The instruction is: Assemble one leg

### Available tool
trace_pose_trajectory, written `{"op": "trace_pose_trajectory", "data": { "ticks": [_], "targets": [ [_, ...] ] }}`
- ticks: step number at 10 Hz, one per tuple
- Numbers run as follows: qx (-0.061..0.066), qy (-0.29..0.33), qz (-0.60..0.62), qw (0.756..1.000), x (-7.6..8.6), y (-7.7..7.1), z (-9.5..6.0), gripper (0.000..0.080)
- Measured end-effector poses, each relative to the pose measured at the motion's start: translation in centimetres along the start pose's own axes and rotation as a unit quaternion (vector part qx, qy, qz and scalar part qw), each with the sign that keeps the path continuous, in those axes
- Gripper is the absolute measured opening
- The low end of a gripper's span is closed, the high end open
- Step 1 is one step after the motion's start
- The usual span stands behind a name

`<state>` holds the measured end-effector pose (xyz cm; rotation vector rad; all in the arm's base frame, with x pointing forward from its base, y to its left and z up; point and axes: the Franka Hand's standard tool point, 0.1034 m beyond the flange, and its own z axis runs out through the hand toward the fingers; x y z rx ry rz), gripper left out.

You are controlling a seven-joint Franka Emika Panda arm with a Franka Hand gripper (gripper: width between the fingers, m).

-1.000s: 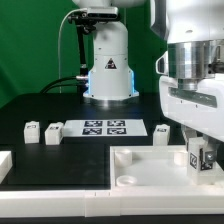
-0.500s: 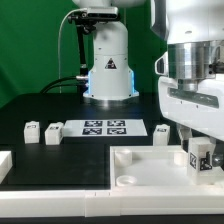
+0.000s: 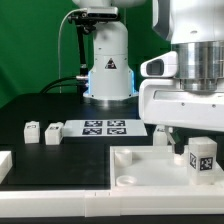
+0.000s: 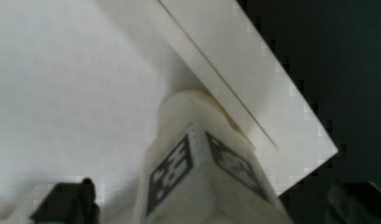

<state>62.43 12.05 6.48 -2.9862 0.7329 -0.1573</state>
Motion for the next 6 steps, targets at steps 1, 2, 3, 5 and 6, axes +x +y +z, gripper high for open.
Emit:
{"op": "trace_pose_trajectory", "data": {
  "ticks": [1,2,3,5,6],
  "targets": [
    [-0.001,0.000,-0.041,0.999,0.01,0.04,0.00,0.0649],
    [-0.005,0.002,-0.110,0.994,0.09,0.16,0.00,0.0649],
    [-0.006,0.002,-0.158,0.987,0.15,0.23,0.00,0.0649],
    [-0.012,0.005,-0.233,0.972,0.28,0.29,-0.07,0.0649],
    [-0.014,0.005,-0.267,0.964,0.36,0.39,-0.06,0.0649]
  ]
}}
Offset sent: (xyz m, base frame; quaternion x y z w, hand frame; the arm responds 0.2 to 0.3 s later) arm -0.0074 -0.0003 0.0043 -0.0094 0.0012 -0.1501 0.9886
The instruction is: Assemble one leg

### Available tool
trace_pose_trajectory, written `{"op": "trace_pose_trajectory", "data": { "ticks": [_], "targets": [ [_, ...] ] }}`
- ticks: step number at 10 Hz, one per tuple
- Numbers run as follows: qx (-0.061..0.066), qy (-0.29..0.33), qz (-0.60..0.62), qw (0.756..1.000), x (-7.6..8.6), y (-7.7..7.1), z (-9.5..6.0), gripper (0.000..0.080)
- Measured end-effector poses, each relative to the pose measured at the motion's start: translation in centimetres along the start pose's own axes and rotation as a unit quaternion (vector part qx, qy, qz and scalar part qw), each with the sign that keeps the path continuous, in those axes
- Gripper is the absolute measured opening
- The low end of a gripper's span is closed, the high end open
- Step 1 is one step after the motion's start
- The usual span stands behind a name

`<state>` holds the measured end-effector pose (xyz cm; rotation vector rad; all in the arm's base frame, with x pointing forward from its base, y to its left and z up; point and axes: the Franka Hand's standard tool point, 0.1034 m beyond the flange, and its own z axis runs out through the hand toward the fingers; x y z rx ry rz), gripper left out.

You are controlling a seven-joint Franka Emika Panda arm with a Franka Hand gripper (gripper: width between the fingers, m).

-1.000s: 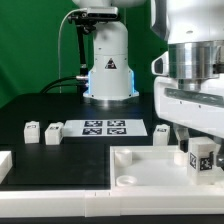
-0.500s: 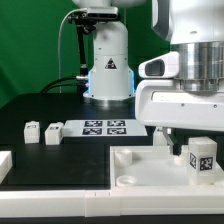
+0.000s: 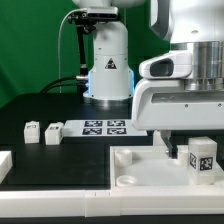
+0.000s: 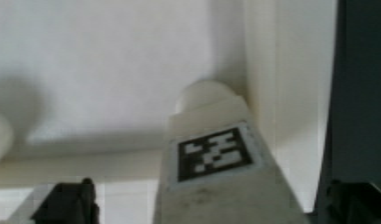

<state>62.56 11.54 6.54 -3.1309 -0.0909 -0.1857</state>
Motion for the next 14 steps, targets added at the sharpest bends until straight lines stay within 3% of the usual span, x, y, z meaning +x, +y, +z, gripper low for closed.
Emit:
{"op": "trace_pose_trajectory", "data": {
  "ticks": [1,3,4,5,7,9,14],
  "targets": [
    [0.001,0.000,0.019,1.000,0.0,0.0,0.0,0.0649],
    [0.001,0.000,0.018,1.000,0.0,0.0,0.0,0.0405],
    [0.001,0.000,0.023,1.000,0.0,0.0,0.0,0.0405],
    [0.001,0.000,0.034,0.999,0.0,0.0,0.0,0.0288],
    [0.001,0.000,0.036,0.999,0.0,0.0,0.0,0.0288],
    [0.000,0.009,0.205,0.979,-0.1,-0.2,0.0,0.0288],
    [-0.049,0.008,0.463,0.885,-1.0,3.2,-0.1,0.0304]
  ]
}}
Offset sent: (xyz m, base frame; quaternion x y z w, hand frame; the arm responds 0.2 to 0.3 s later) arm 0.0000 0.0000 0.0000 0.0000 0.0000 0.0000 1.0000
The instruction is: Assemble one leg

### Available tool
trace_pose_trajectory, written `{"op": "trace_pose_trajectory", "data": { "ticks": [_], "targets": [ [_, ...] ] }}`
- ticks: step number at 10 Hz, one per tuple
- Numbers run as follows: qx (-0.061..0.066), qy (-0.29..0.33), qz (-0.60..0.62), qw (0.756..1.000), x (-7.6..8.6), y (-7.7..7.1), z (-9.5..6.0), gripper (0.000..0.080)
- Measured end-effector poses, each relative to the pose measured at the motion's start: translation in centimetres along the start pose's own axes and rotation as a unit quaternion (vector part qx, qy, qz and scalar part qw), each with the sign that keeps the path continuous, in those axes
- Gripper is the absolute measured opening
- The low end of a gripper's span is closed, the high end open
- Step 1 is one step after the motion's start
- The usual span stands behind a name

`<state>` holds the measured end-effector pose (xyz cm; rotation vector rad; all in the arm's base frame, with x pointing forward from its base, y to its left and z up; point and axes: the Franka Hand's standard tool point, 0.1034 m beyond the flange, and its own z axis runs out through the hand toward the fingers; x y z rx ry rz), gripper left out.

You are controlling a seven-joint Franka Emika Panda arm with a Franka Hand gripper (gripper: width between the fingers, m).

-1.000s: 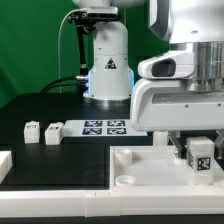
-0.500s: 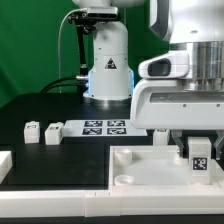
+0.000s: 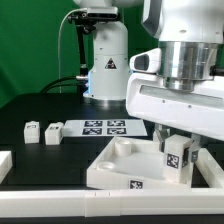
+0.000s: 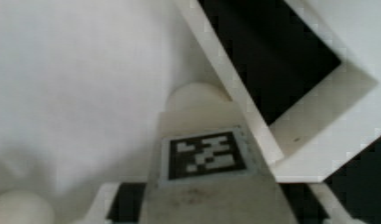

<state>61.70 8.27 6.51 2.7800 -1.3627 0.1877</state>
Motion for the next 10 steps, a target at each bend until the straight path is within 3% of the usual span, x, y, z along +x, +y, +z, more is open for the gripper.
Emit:
{"op": "trace_pose_trajectory", "data": {
  "ticks": [2,3,4,5,6,10],
  "targets": [
    [-0.016,0.008,0.059,0.998,0.55,1.09,0.03,0.0312],
    [-0.015,0.006,0.082,0.997,0.47,1.09,0.02,0.0390],
    [-0.014,0.006,0.077,0.997,0.44,1.04,0.02,0.0528],
    [-0.014,0.006,0.077,0.997,0.44,1.04,0.02,0.0528],
    [-0.014,0.006,0.077,0.997,0.43,1.04,0.02,0.0612],
    [-0.014,0.005,0.078,0.997,0.43,1.03,0.02,0.0648]
  ]
}}
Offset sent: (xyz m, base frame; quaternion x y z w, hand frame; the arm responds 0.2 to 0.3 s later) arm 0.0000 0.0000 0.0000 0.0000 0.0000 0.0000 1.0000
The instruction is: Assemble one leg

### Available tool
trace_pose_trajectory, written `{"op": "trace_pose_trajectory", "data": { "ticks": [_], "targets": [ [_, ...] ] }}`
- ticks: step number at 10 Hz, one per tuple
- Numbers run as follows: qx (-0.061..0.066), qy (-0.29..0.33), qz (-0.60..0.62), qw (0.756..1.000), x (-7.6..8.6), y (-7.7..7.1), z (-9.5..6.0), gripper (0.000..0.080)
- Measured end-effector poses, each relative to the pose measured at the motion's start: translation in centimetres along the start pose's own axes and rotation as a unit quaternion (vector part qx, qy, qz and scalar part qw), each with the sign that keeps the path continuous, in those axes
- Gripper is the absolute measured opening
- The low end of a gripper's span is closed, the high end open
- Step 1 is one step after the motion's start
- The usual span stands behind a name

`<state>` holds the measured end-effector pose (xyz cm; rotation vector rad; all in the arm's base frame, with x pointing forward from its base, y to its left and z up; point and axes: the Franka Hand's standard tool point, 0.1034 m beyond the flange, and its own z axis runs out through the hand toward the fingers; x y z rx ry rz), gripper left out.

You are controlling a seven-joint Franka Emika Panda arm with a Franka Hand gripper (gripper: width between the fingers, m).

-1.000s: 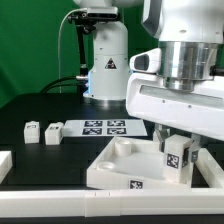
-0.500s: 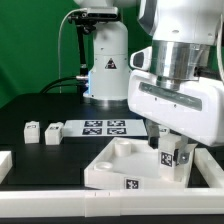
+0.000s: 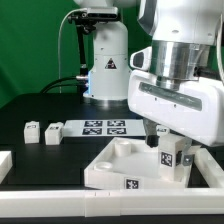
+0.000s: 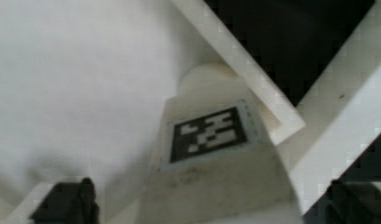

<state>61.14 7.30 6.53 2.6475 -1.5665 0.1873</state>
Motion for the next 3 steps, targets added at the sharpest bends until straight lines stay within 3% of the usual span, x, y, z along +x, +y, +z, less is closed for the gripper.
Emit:
{"op": "trace_pose_trajectory", "data": {
  "ticks": [3],
  "targets": [
    [0.000,0.000,0.000,1.000,0.00,0.00,0.00,0.0649]
  ]
}}
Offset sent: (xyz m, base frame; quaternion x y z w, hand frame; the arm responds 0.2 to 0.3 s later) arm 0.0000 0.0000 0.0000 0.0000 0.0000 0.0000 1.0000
